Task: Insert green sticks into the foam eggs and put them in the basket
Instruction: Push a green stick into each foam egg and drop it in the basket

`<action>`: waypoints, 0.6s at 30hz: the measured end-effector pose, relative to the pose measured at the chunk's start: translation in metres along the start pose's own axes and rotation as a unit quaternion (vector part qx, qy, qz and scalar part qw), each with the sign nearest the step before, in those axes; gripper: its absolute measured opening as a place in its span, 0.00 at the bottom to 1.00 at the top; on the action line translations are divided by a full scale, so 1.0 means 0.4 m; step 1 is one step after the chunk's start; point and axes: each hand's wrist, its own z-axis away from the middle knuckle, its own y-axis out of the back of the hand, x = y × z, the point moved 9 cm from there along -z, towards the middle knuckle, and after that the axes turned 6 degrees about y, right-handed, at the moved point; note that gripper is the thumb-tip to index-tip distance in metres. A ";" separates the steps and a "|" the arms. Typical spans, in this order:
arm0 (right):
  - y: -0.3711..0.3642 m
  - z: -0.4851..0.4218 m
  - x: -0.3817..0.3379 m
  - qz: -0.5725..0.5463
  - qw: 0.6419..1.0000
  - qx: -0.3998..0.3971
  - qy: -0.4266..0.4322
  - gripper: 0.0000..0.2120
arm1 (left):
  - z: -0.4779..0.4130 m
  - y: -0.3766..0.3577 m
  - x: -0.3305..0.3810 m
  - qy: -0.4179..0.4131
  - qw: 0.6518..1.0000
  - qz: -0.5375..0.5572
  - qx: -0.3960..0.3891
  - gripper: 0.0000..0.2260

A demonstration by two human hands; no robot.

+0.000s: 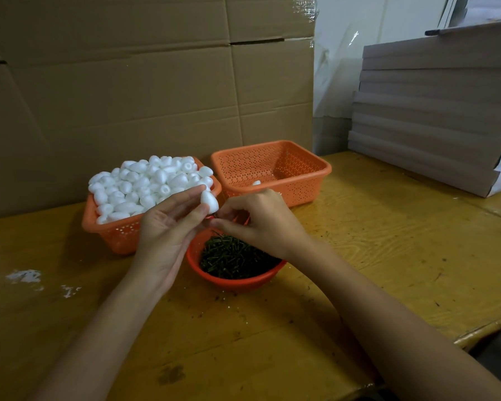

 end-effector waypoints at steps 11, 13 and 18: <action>0.034 0.007 0.020 -0.097 0.992 0.075 -0.038 0.18 | -0.002 0.016 0.005 0.001 1.000 -0.011 0.009 0.16; 0.035 0.005 0.020 -0.123 0.989 0.078 -0.036 0.19 | -0.003 0.016 0.003 0.000 1.000 -0.012 0.006 0.16; 0.034 0.003 0.021 -0.157 0.983 0.084 -0.037 0.15 | -0.006 0.014 0.003 -0.003 1.000 -0.012 -0.002 0.15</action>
